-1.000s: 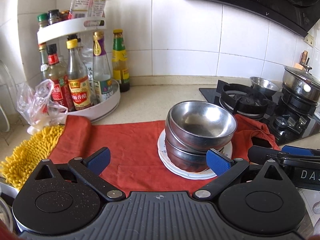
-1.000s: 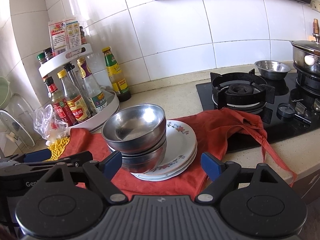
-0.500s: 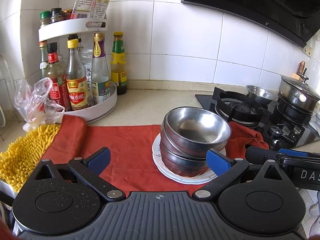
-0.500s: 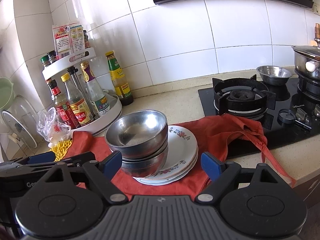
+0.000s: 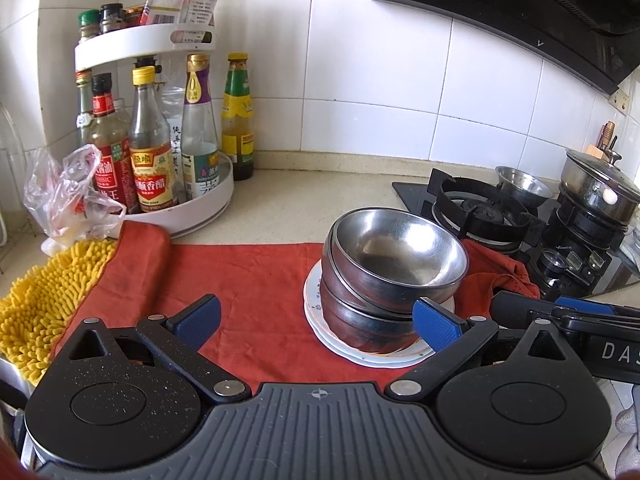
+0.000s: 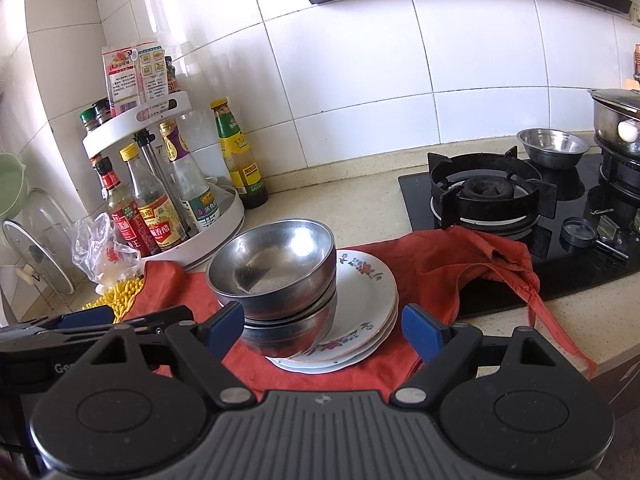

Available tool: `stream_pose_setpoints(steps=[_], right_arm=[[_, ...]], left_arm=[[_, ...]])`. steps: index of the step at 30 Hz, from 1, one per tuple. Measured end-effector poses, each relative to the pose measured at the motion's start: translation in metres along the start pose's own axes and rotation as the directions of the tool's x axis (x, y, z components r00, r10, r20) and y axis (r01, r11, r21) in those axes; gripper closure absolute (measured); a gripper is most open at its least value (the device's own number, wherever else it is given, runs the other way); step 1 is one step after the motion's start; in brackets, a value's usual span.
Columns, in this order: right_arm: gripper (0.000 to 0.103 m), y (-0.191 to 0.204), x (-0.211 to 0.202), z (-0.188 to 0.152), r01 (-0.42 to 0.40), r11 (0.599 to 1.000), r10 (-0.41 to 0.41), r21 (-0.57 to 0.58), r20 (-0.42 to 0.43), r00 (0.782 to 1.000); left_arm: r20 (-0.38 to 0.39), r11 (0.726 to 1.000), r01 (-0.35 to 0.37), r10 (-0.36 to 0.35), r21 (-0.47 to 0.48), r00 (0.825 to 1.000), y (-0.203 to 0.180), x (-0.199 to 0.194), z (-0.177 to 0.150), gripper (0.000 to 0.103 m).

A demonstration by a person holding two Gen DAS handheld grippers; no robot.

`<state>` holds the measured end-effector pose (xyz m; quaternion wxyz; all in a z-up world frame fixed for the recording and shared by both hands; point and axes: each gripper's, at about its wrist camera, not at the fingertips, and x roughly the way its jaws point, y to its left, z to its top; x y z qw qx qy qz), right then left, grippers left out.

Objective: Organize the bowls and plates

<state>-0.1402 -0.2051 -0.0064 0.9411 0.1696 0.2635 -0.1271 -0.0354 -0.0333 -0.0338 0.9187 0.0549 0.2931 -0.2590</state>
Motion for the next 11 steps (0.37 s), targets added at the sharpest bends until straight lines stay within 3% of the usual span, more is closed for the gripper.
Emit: stream_pose_setpoints(steps=[11], right_arm=[[0.018, -0.0034, 0.0055, 0.0026, -0.024, 1.000, 0.024, 0.009, -0.002, 1.000]], left_arm=[[0.037, 1.000, 0.011, -0.011, -0.012, 0.999, 0.0033, 0.0014, -0.0014, 0.000]])
